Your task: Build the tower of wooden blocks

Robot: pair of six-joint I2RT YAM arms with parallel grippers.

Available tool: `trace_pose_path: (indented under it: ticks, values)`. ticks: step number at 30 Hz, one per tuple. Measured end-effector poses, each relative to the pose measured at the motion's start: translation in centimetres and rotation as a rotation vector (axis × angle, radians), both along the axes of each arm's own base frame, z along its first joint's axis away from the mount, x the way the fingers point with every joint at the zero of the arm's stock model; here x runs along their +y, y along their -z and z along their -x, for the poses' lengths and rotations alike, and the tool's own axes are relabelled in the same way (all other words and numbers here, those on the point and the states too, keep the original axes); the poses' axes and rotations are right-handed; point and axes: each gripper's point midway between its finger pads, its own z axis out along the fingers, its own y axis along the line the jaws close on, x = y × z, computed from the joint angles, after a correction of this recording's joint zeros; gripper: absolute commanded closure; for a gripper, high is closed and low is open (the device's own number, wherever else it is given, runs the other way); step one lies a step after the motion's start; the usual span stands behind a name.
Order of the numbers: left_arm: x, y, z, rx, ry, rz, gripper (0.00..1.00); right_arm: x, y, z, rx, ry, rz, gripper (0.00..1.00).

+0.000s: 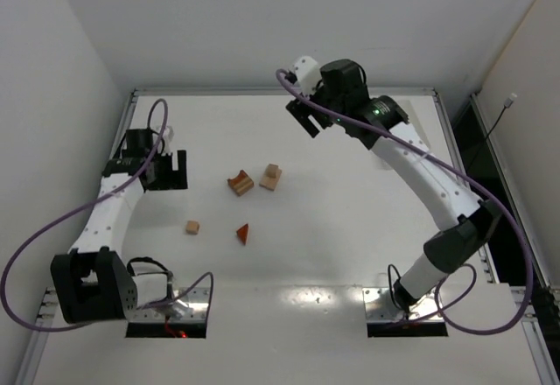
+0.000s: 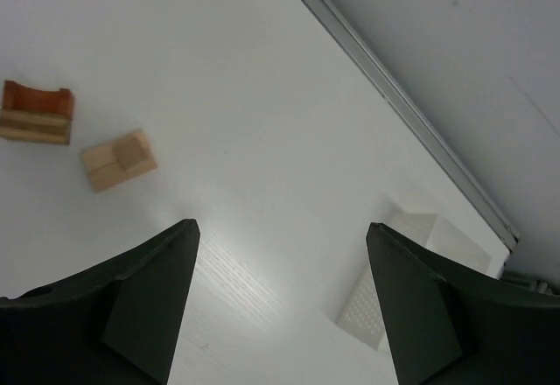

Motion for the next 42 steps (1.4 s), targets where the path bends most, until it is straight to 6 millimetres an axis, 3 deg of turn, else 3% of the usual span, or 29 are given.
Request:
trace_pose_path:
  ticks: [1,3,6,8,10,15,23,30,35,42]
  values:
    - [-0.1,-0.1,-0.3,0.019,0.006,0.006,0.20,-1.2,-0.4,0.3,-0.016,0.029,-0.003,0.25]
    - [-0.4,0.1,-1.1,0.073,0.016,0.025,0.20,-2.9,0.7,0.8,-0.006,0.073,0.019,0.25]
    - [-0.6,1.6,-1.9,0.168,0.020,0.048,0.20,-4.6,4.9,1.3,0.075,0.108,0.091,0.25]
    - [-0.7,3.0,-1.7,0.235,0.017,0.062,0.20,-5.8,8.0,1.8,0.145,0.125,0.144,0.25]
    - [-0.9,4.5,-0.9,0.320,0.015,0.079,0.20,-6.7,9.8,2.1,0.195,0.138,0.178,0.25]
    - [-2.3,6.5,0.4,0.452,0.038,0.102,0.20,-8.0,10.2,1.7,0.210,0.171,0.184,0.25]
    - [-5.8,4.5,-0.7,0.439,0.156,0.081,0.15,-8.7,10.4,1.5,0.218,0.181,0.185,0.25]
    - [-3.5,1.8,-2.8,0.367,0.134,-0.095,0.13,-9.8,11.7,3.1,0.250,0.164,0.219,0.25]
    - [-1.7,3.5,0.9,0.484,0.210,-0.172,0.13,-9.9,11.7,3.6,0.251,0.147,0.224,0.25]
    - [-1.5,6.8,6.4,0.718,0.388,-0.110,0.15,-9.8,11.7,3.7,0.251,0.137,0.226,0.25]
